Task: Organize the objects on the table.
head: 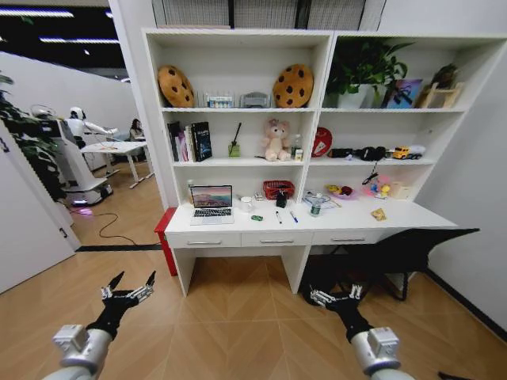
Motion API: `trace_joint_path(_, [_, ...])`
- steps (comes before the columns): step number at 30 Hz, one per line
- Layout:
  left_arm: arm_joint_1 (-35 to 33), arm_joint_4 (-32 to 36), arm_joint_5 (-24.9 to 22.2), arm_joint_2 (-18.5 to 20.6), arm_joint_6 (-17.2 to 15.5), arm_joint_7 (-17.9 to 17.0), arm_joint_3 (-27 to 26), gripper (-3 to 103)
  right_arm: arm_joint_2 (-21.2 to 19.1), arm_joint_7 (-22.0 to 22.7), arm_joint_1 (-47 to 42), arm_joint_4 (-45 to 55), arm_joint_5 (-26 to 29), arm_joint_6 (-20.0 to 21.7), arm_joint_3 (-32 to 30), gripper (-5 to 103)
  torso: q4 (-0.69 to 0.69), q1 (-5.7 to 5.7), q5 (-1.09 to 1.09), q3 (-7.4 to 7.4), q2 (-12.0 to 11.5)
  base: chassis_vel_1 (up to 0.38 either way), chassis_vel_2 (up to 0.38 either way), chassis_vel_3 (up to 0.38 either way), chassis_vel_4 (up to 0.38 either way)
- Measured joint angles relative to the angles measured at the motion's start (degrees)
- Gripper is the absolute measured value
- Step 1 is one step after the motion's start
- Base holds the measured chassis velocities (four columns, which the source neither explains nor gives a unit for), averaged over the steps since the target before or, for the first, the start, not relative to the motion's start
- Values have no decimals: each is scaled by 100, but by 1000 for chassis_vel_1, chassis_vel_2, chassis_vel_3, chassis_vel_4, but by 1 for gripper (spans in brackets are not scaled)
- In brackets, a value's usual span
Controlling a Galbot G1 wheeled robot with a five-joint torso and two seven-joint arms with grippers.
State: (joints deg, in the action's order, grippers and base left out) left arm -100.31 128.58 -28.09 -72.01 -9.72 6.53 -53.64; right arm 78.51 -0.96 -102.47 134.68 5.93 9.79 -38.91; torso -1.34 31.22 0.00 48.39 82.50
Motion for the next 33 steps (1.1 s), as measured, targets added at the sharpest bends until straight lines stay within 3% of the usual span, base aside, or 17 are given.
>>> trace_joint_path(23, [40, -87, 22, -66, 1, 7, 69, 100, 76, 59, 79, 7, -67, 172, -23, 100, 0, -1, 0, 0, 0, -1, 2, 2, -2])
trace_joint_path(33, [69, -98, 57, -71, 1, 12, 100, 100, 82, 43, 92, -51, -65, 149, -24, 100, 1, 0, 1, 0, 0, -148, 145, 134, -141])
